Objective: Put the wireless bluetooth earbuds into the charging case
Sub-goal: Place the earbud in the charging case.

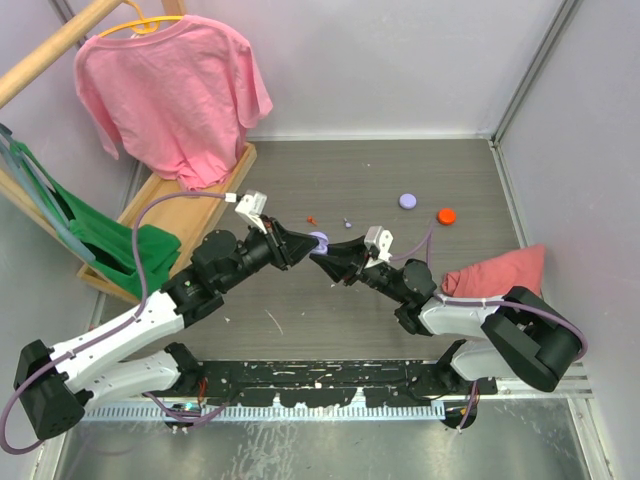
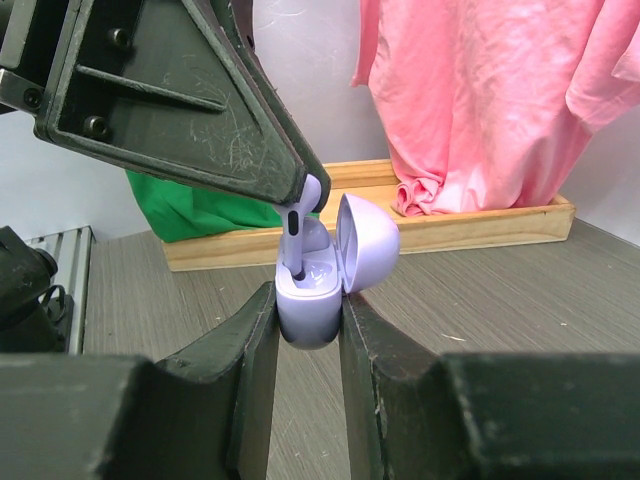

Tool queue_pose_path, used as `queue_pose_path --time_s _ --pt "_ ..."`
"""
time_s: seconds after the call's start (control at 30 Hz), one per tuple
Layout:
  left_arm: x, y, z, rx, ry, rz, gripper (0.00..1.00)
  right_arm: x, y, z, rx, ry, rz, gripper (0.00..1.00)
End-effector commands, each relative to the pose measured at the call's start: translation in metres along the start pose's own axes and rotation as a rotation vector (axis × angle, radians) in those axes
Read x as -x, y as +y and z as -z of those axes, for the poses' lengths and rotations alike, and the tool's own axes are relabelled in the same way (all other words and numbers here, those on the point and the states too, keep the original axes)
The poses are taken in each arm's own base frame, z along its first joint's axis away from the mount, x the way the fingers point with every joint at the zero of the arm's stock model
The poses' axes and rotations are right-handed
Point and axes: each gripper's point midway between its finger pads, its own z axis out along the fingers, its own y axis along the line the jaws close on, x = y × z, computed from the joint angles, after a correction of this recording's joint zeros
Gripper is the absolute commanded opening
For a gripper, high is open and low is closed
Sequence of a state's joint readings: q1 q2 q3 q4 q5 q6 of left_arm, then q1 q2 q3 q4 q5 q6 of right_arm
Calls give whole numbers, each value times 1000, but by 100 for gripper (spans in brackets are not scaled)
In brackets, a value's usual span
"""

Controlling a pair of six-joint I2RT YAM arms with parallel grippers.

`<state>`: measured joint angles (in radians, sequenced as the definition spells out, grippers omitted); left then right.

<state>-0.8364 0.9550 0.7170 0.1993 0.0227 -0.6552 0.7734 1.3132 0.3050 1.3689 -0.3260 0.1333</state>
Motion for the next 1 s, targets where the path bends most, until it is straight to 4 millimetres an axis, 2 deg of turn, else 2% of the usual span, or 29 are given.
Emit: queue_pose_path --time_s 0.0,0.53,0.97 --pt "9 -1 2 3 -37 -32 9 41 3 -8 10 -136 62 1" --pt "-3 5 0 81 -1 -65 16 38 2 -7 11 -133 58 1" --pt "-8 17 1 183 9 -24 22 39 0 -5 -9 -143 56 1"
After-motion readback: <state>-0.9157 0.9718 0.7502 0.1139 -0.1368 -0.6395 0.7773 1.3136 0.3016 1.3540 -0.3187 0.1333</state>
